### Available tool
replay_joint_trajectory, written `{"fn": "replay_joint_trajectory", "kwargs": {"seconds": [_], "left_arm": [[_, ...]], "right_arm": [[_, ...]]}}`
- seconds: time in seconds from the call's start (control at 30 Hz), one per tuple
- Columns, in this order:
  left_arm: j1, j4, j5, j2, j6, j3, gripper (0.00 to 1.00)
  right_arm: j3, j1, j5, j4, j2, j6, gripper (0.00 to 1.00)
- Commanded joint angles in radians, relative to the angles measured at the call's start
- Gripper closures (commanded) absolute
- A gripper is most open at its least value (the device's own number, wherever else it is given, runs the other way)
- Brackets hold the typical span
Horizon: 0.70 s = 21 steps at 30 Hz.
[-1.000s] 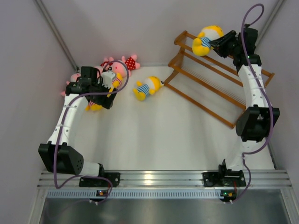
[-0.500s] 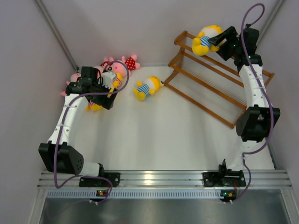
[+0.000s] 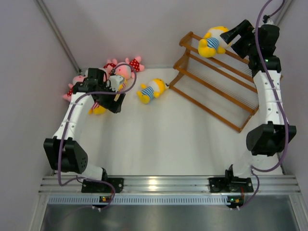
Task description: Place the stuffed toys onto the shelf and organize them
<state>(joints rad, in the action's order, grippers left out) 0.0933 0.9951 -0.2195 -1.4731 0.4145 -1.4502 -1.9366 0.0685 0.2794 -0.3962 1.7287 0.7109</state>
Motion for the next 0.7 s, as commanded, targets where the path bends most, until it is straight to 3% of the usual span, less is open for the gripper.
{"fn": "replay_joint_trajectory", "kwargs": {"seconds": [0.0,0.1,0.33,0.5,0.67], "left_arm": [[0.002,-0.027,-0.078,-0.070,0.026,-0.058,0.12],[0.014,-0.038,-0.083,-0.168,0.020,-0.160,0.11],[0.164,-0.139,-0.027,-0.395,0.018,-0.384,0.05],[0.171,-0.162,-0.023,-0.647,-0.028,-0.568,0.05],[0.174,-0.162,-0.153,-0.773,-0.072,-0.665,0.05]], "right_arm": [[0.007,0.017,-0.028,-0.043,-0.098,-0.076,0.13],[0.089,0.011,-0.035,-0.038,-0.183,-0.129,0.14],[0.310,-0.021,-0.091,-0.044,-0.415,-0.263,0.15],[0.461,-0.026,-0.074,-0.038,-0.544,-0.300,0.15],[0.557,-0.036,-0.016,-0.058,-0.616,-0.317,0.15]]}}
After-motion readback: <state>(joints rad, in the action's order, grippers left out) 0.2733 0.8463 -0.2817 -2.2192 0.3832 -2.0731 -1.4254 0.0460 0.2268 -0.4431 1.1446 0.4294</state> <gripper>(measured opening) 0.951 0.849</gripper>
